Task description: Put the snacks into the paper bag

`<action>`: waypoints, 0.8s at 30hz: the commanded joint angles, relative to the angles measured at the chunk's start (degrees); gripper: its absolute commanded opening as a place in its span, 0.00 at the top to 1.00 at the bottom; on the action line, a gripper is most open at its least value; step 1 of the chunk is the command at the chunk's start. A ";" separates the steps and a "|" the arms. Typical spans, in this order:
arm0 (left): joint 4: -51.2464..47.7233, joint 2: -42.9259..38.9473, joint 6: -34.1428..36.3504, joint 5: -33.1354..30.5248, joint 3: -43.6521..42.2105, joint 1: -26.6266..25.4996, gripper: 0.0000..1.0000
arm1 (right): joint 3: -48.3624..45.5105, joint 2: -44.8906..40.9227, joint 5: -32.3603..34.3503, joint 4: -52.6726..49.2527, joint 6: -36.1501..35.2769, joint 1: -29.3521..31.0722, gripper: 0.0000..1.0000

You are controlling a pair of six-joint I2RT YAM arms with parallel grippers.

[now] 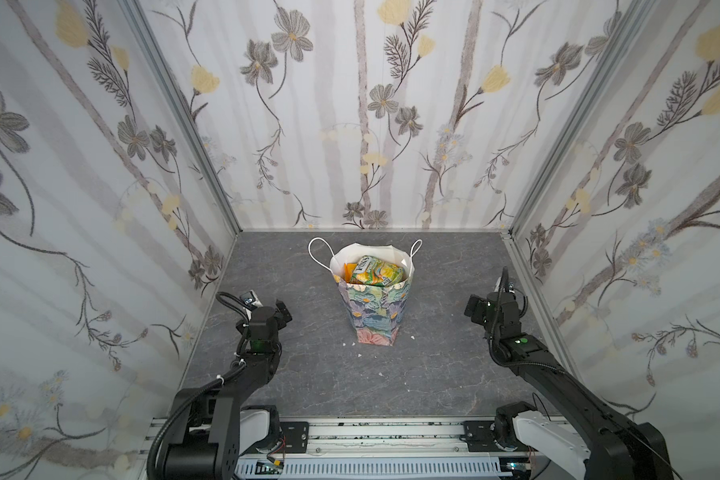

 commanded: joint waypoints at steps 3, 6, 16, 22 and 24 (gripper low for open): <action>21.39 6.87 6.33 7.40 1.77 -0.26 0.00 | -5.86 8.19 5.15 34.77 -13.33 -1.59 0.03; 30.73 10.38 9.48 13.88 -0.67 0.02 0.00 | -10.66 14.97 -2.84 52.58 -15.06 -4.44 0.02; 35.48 16.52 10.32 13.15 -0.54 -0.63 0.00 | -22.50 16.82 -7.73 77.14 -16.11 -6.93 0.00; 35.85 16.79 10.29 12.40 -0.51 -0.77 0.00 | -13.62 22.14 -16.44 64.01 -17.32 -8.49 0.00; 35.94 16.69 10.27 12.59 -0.53 -0.72 0.00 | -12.43 24.84 -19.83 65.28 -16.67 -10.06 0.01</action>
